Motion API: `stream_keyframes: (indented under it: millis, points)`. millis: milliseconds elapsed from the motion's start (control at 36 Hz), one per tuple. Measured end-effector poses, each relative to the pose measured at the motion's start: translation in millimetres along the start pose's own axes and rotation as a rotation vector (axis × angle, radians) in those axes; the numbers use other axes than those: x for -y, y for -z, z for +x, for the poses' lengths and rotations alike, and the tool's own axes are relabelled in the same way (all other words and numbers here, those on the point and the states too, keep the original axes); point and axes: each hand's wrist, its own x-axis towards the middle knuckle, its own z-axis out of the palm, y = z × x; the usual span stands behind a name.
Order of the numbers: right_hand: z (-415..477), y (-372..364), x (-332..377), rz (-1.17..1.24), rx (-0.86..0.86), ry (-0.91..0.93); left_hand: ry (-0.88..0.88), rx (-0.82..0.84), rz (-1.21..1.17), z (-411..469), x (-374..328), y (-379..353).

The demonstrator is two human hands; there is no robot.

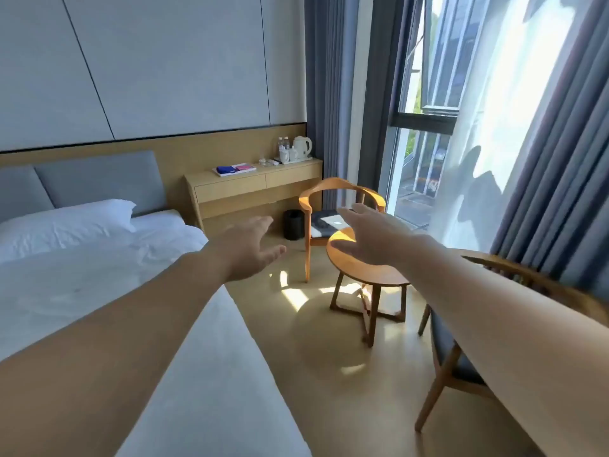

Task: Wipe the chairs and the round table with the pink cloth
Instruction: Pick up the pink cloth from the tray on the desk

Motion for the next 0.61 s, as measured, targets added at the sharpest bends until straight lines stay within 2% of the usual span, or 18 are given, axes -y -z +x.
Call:
stream_keyframes:
  millis: [250,611]
  points:
    - [27,-39,-20,-0.019,0.06,-0.074,-0.003,0.062,-0.021,42,21,-35]
    - [99,-96,-80,-0.046,0.154,0.023,0.025,0.11,-0.005,131,28,-105]
